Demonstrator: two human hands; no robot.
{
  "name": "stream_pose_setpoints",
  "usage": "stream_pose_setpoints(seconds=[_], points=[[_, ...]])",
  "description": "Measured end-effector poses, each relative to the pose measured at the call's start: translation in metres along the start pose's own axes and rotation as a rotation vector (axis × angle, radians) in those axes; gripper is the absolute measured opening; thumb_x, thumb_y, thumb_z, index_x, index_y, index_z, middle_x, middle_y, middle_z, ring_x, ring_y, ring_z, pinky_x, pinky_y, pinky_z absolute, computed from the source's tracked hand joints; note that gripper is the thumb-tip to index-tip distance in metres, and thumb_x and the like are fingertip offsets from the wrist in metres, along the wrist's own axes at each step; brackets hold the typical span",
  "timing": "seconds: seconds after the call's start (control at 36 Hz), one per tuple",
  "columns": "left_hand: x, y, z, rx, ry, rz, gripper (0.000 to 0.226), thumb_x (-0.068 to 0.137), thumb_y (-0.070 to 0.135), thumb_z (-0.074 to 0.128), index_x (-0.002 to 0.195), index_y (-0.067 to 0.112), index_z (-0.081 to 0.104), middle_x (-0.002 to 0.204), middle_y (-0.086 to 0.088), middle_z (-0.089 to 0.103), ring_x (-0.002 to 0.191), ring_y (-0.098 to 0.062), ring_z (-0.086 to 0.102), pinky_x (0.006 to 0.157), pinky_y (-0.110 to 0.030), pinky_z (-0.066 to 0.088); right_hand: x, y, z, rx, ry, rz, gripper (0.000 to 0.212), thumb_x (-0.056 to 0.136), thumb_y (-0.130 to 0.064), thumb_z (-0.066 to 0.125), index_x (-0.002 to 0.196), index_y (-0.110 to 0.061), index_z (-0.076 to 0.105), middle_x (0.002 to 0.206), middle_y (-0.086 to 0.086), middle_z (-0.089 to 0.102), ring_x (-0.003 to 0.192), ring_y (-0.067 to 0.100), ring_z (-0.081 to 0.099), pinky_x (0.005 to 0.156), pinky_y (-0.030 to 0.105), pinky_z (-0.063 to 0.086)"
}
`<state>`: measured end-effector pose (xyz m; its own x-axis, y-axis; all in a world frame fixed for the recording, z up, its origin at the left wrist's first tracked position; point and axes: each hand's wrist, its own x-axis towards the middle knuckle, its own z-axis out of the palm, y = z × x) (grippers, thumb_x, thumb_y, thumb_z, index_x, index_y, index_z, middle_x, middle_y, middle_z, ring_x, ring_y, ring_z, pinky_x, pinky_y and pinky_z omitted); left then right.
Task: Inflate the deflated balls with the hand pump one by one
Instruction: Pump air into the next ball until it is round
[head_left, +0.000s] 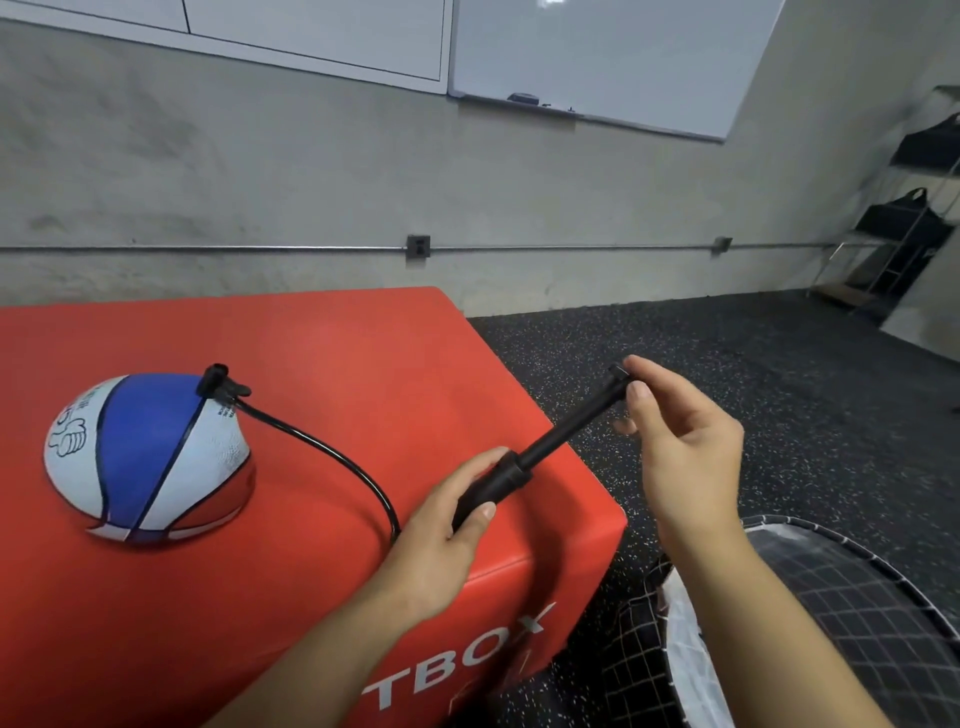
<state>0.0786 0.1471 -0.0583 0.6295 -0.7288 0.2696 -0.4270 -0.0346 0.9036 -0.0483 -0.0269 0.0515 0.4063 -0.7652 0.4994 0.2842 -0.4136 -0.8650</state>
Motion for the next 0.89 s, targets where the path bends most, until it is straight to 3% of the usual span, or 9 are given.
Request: stream_pose_setpoints(seconds=[0.22,0.33,0.5,0.56,0.61,0.75,0.89], points=[[-0.006,0.004,-0.02,-0.003,0.017,-0.015,0.061,0.106,0.009,0.056,0.145,0.055,0.048,0.144,0.034,0.054,0.139,0.008,0.045,0.101,-0.003,0.032,0.001,-0.008,0.015,0.048,0.026,-0.028,0.027,0.103,-0.004,0.064,0.117,-0.023,0.076,0.11,-0.002,0.079,0.092,0.012,0.072,0.079,0.026,0.059],[-0.012,0.002,-0.032,-0.012,0.011,-0.019,0.059,0.107,0.01,0.055,0.147,0.053,0.048,0.146,0.033,0.054,0.14,0.009,0.043,0.109,-0.012,0.033,-0.001,-0.009,0.028,0.064,0.018,-0.046,0.027,0.103,-0.004,0.063,0.118,-0.022,0.075,0.113,0.002,0.079,0.094,0.013,0.071,0.078,0.025,0.057],[-0.022,0.0,-0.051,-0.011,0.034,-0.038,0.062,0.108,0.013,0.055,0.144,0.062,0.045,0.144,0.035,0.053,0.139,0.011,0.043,0.103,-0.011,0.034,-0.006,-0.014,0.046,0.079,0.05,-0.027,0.026,0.104,-0.006,0.062,0.123,-0.019,0.073,0.106,-0.013,0.079,0.086,0.004,0.07,0.081,0.027,0.058],[-0.026,-0.001,-0.055,-0.013,0.044,-0.041,0.063,0.108,0.014,0.055,0.143,0.065,0.043,0.144,0.035,0.053,0.139,0.011,0.043,0.105,-0.013,0.033,-0.009,-0.013,0.052,0.053,0.031,-0.015,0.025,0.105,-0.01,0.061,0.122,-0.023,0.075,0.106,-0.012,0.079,0.081,0.005,0.069,0.083,0.031,0.059],[-0.028,-0.003,-0.057,-0.021,0.05,-0.042,0.063,0.108,0.012,0.055,0.143,0.064,0.043,0.144,0.034,0.054,0.139,0.01,0.043,0.107,-0.014,0.032,-0.012,-0.013,0.058,0.041,0.013,-0.016,0.024,0.106,-0.013,0.061,0.122,-0.024,0.075,0.107,-0.009,0.079,0.078,0.007,0.068,0.081,0.027,0.059],[-0.029,-0.007,-0.058,-0.044,0.065,-0.051,0.061,0.107,0.01,0.055,0.146,0.056,0.047,0.139,0.034,0.057,0.132,0.01,0.049,0.105,-0.014,0.036,-0.023,-0.007,0.071,0.006,-0.055,-0.024,0.024,0.105,-0.012,0.062,0.124,-0.017,0.075,0.117,-0.001,0.078,0.091,0.013,0.072,0.075,0.02,0.057],[-0.023,-0.009,-0.053,-0.044,0.079,-0.049,0.059,0.105,0.006,0.055,0.148,0.047,0.05,0.138,0.033,0.059,0.134,0.011,0.048,0.112,-0.011,0.032,-0.033,0.009,0.078,-0.03,-0.109,0.006,0.026,0.103,-0.011,0.064,0.117,-0.028,0.076,0.114,-0.006,0.079,0.1,0.017,0.075,0.074,0.023,0.06]])
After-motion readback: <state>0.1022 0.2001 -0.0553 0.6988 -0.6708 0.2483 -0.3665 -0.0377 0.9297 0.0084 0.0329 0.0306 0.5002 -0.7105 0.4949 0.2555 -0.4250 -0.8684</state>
